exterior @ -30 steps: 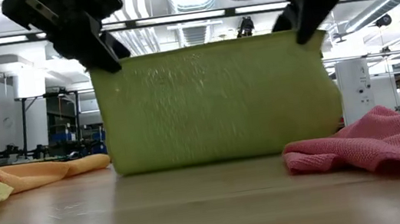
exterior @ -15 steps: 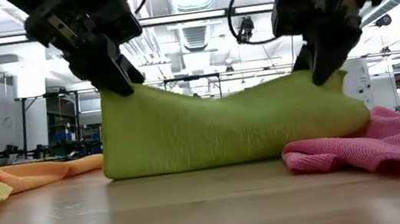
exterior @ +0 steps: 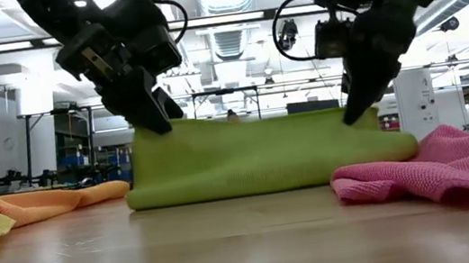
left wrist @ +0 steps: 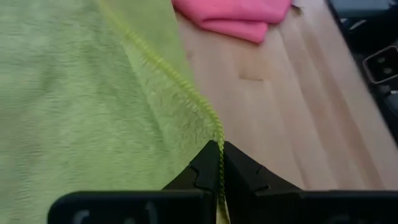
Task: Fold microfiber towels
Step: Fold the green towel
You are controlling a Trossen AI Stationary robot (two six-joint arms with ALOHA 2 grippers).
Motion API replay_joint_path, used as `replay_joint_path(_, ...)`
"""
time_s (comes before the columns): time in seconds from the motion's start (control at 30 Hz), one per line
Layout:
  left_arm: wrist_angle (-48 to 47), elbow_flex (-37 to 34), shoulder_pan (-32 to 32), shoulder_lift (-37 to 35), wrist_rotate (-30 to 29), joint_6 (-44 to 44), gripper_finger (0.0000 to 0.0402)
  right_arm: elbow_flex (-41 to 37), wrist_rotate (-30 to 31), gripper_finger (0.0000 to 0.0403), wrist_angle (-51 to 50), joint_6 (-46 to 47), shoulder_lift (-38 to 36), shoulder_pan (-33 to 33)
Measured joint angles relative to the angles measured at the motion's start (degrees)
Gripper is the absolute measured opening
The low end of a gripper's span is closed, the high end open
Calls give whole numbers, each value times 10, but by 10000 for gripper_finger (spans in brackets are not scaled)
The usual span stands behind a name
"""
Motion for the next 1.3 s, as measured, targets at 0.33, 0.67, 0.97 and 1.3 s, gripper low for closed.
replay_joint_path(0.33, -39, 0, 54, -13, -160, 20, 0, 9, 30, 8, -9, -47, 0, -56)
replay_joint_path(0.67, -52, 2, 60, -19, -150, 14, 0, 9, 22, 8, -6, -87, 27, -73)
replay_joint_path(0.97, -52, 4, 47, -40, -47, -13, 0, 9, -127, 8, -11, -104, 53, -73)
replay_joint_path(1.3, -52, 10, 20, -58, -21, -18, 0, 10, -171, 8, -12, -62, 15, -54)
